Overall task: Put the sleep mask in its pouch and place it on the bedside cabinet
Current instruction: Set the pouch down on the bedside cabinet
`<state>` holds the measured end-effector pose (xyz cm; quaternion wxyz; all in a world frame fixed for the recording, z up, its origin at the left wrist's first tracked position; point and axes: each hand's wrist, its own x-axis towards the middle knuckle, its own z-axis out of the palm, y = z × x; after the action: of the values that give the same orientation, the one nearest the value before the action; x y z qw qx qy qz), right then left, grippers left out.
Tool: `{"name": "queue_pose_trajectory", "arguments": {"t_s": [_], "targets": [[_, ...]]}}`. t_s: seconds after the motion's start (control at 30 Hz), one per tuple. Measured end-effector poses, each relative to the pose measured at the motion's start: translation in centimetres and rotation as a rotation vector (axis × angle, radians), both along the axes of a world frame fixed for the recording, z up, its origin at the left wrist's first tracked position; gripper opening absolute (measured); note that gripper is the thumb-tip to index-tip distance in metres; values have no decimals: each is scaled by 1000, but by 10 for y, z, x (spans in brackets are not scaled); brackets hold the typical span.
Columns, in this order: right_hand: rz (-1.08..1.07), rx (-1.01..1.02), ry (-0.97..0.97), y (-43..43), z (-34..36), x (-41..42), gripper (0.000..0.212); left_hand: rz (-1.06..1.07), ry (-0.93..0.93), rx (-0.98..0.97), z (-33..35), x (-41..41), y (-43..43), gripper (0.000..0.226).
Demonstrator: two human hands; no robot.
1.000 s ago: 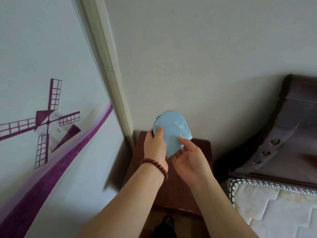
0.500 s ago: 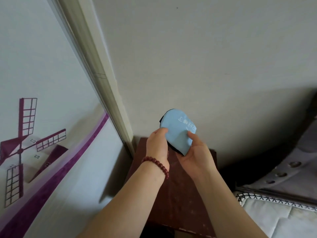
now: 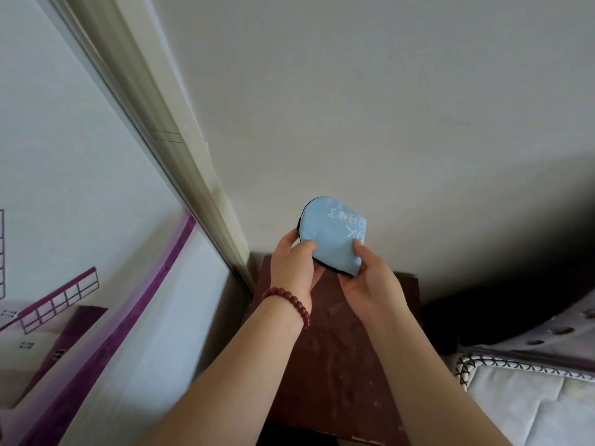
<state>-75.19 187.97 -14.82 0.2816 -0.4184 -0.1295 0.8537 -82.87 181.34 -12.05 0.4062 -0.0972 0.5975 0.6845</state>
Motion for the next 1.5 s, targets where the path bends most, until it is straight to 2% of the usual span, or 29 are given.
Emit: {"name": "queue_pose_trajectory", "arguments": {"t_s": [0.1, 0.2, 0.4, 0.53, 0.67, 0.93, 1.1, 1.3, 1.5], "targets": [[12, -5, -12, 0, -19, -10, 15, 13, -19, -42, -18, -10, 2, 35], [35, 13, -50, 5, -45, -23, 21, 19, 31, -91, -43, -24, 7, 19], [-6, -31, -262, 11, -101, -55, 12, -27, 143, -292, -107, -49, 15, 12], [-10, -29, -311, 13, -143, -72, 25, -20, 104, -335, -155, -63, 19, 25], [-1, -3, -379, 15, -184, -85, 25, -7, 85, -362, -200, -74, 23, 33], [38, 57, -629, 18, -261, -99, 26, -151, 286, -534, -281, -89, 27, 27], [46, 107, -726, 17, -287, -100, 30, -303, 349, -650, -310, -95, 24, 19], [97, 150, -833, 12, -305, -96, 31, -270, 297, -605, -322, -95, 24, 31], [126, 231, -937, 8, -315, -91, 25, -293, 345, -672, -336, -96, 23, 53]]}}
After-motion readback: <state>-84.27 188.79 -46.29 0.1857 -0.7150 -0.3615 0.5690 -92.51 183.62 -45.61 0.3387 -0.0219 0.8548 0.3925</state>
